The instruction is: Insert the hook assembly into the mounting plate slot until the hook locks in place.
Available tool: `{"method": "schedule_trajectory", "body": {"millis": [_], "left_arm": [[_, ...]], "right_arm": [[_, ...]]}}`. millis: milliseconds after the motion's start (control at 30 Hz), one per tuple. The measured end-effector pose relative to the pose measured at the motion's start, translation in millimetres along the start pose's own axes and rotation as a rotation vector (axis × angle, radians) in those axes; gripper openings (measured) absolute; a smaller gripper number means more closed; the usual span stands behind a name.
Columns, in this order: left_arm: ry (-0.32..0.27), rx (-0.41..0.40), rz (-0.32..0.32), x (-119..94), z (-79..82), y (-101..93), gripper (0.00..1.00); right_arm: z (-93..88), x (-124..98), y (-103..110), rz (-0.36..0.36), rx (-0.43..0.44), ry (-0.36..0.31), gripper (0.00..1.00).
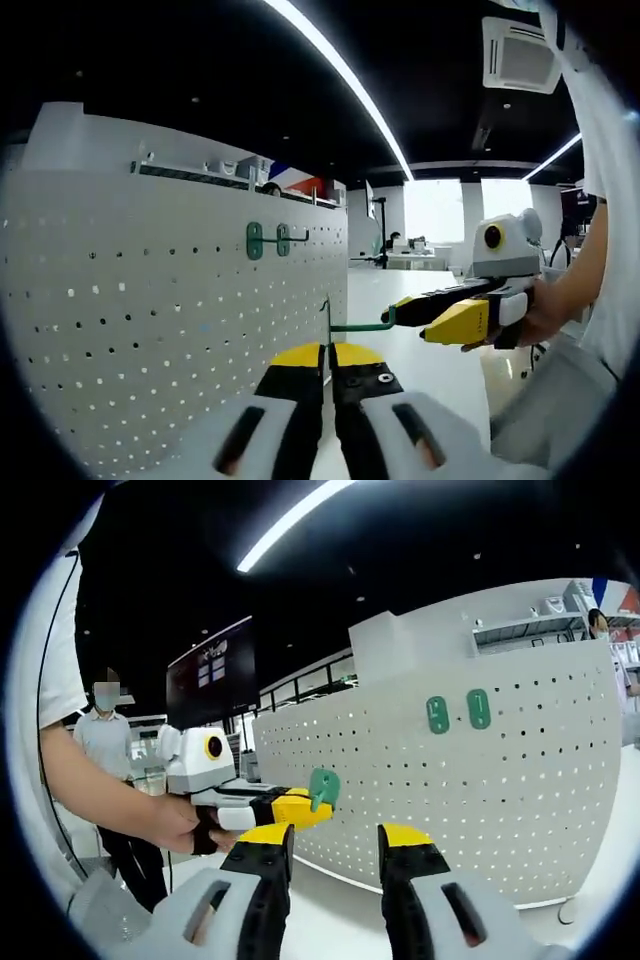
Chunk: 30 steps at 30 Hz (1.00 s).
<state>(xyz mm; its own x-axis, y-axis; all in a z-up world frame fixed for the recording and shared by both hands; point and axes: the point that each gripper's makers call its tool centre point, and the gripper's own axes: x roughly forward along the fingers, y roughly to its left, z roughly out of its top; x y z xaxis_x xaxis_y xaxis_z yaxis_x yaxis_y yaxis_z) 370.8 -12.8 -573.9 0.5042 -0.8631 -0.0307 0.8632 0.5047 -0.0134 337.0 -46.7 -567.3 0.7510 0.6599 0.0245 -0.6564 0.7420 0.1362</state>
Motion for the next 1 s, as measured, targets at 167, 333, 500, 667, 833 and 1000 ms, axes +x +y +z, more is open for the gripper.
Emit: {"method": "schedule_trajectory", "body": {"millis": [167, 333, 500, 667, 833, 1000], "left_arm": [[-0.005, -0.005, 0.000, 1, 0.9, -3.8, 0.01], [-0.011, -0.010, -0.001, 3, 1.9, -6.7, 0.01], [-0.014, -0.010, -0.003, 5, 2.2, -10.3, 0.01], [-0.020, -0.016, -0.004, 6, 3.0, -13.3, 0.01], [-0.022, -0.019, -0.005, 6, 2.6, -17.3, 0.01], [-0.028, -0.025, -0.005, 6, 3.4, -19.9, 0.01]], "right_arm": [[1.8, 5, 3, 0.008, -0.002, -0.005, 0.29], [5.1, 11, 5, 0.012, -0.005, -0.013, 0.26], [6.2, 16, 8, 0.015, -0.021, -0.016, 0.21], [9.0, 19, 7, 0.012, -0.018, -0.028, 0.15], [11.4, 21, 7, 0.011, -0.030, -0.033, 0.11], [10.1, 23, 8, 0.010, -0.031, -0.028, 0.08]]}}
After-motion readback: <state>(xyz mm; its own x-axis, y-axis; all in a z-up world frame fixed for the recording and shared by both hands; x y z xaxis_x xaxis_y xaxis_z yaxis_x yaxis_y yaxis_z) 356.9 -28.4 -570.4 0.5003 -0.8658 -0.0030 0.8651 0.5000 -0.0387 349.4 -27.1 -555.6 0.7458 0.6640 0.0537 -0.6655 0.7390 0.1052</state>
